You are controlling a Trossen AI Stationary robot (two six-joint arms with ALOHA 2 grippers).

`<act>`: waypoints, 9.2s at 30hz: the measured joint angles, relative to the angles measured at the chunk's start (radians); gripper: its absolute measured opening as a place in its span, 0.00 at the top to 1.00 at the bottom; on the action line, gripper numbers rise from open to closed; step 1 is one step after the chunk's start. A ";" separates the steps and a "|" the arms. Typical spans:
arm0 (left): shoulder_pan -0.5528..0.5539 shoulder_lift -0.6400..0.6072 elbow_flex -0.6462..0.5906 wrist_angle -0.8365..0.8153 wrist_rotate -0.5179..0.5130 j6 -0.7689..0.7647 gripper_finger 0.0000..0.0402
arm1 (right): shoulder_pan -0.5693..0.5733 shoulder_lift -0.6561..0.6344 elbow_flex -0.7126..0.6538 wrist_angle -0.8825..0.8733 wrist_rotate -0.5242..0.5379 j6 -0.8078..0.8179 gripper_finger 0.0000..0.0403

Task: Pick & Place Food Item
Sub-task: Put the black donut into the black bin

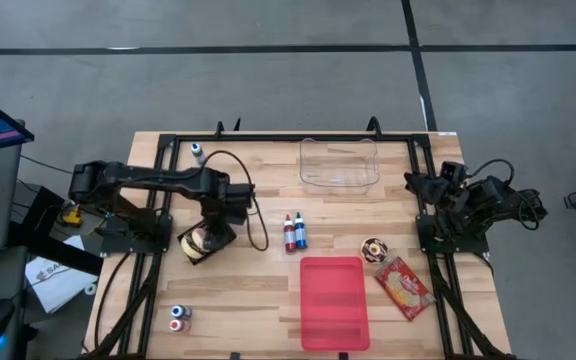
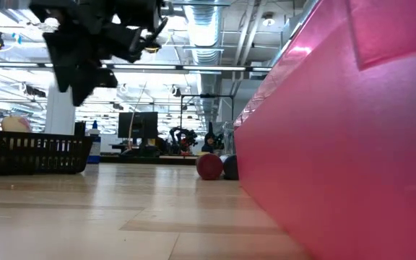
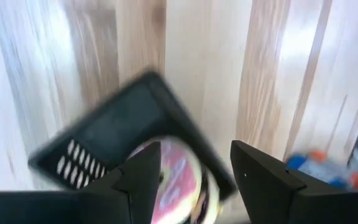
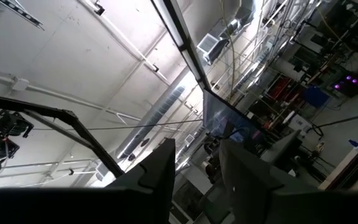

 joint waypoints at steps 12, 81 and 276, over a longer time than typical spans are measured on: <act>-0.194 -0.129 0.000 0.755 -0.295 -0.438 0.53 | 0.021 0.133 0.009 -0.168 0.055 0.102 0.70; -0.318 -0.345 0.000 1.139 -0.774 -0.288 0.53 | 0.037 1.204 0.321 -1.120 -0.374 0.378 0.33; -0.091 0.030 0.270 0.869 -1.145 0.007 0.52 | -0.313 1.452 1.191 -0.772 -0.125 -0.289 0.73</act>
